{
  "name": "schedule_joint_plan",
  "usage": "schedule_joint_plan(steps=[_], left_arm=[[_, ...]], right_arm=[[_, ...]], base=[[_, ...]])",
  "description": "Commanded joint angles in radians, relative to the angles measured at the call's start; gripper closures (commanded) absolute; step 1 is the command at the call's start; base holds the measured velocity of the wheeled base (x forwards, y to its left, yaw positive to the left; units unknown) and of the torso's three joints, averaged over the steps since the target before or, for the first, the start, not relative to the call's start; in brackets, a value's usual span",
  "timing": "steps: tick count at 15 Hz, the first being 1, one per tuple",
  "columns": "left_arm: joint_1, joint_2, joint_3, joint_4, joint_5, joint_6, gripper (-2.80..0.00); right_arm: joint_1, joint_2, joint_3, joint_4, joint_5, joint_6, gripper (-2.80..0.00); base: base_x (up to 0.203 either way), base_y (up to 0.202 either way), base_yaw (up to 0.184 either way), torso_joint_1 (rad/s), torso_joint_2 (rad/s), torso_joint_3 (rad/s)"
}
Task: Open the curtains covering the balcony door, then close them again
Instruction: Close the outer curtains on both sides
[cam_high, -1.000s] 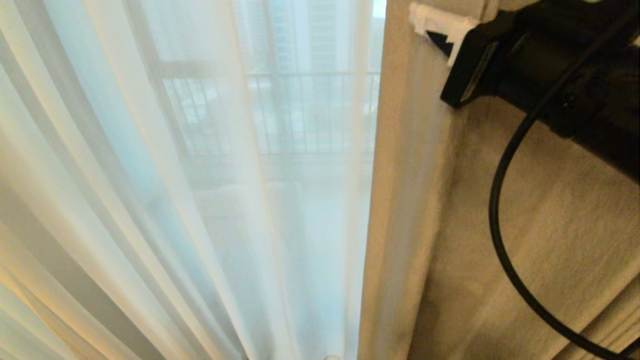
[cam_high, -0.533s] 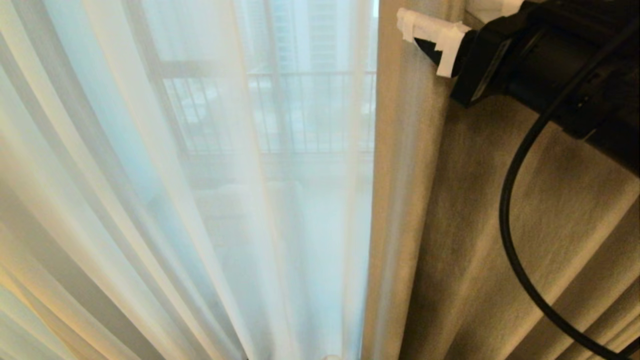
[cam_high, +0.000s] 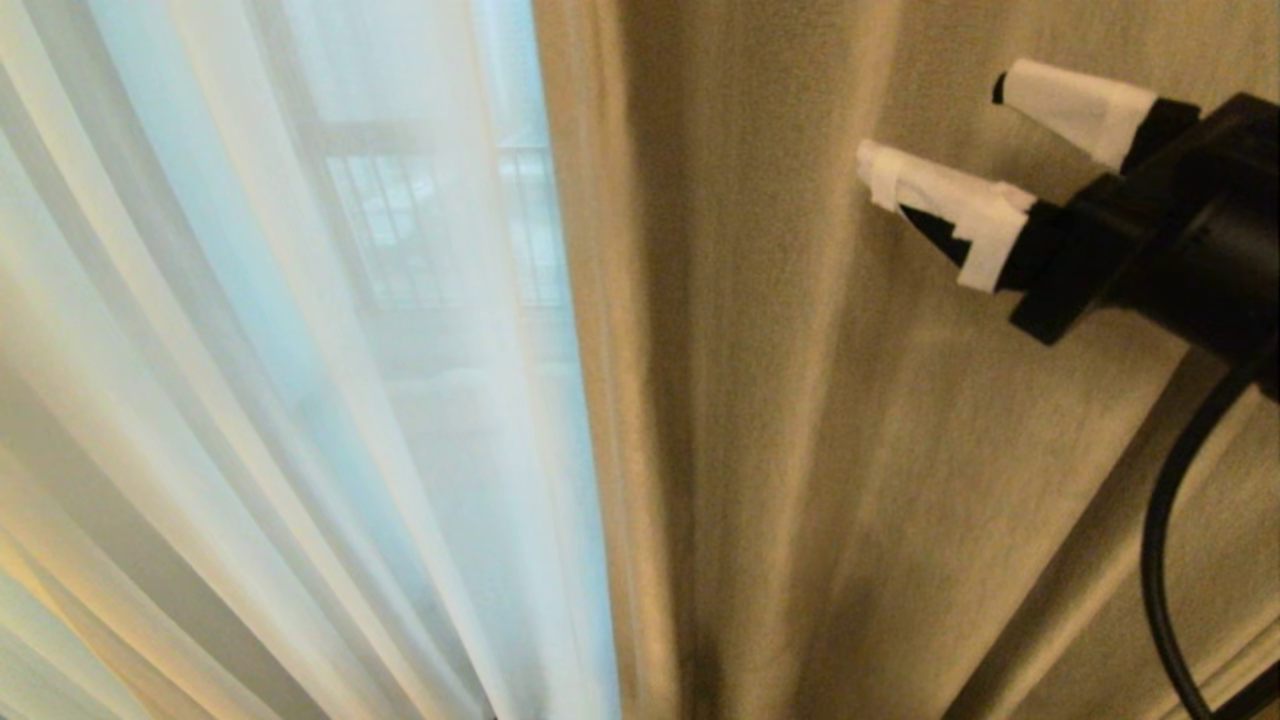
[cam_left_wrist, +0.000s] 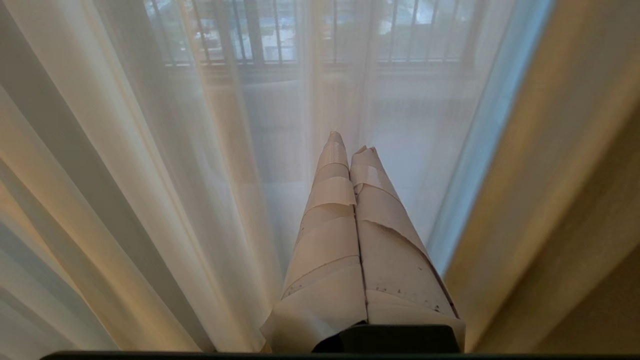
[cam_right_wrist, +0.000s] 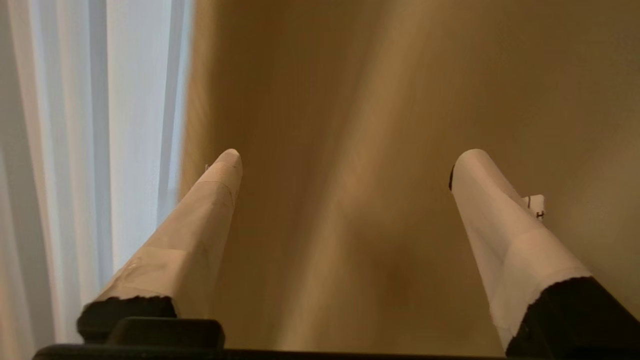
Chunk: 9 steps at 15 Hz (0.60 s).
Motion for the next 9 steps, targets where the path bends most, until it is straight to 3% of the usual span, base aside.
schedule_joint_plan(steps=[1, 5, 9], left_arm=[[0.000, 0.000, 0.000, -0.001, 0.000, -0.001, 0.00], [0.000, 0.000, 0.000, -0.001, 0.000, -0.001, 0.00], [0.000, 0.000, 0.000, -0.001, 0.000, -0.001, 0.00]], right_arm=[[0.000, -0.130, 0.149, -0.005, -0.001, -0.002, -2.80], [-0.008, -0.313, 0.442, -0.012, -0.002, -0.001, -2.80], [-0.128, -0.450, 0.603, 0.063, -0.002, 0.075, -2.80]], base=[[0.000, 0.000, 0.000, 0.000, 0.00, 0.000], [0.000, 0.000, 0.000, 0.000, 0.00, 0.000], [0.000, 0.000, 0.000, 0.000, 0.00, 0.000]])
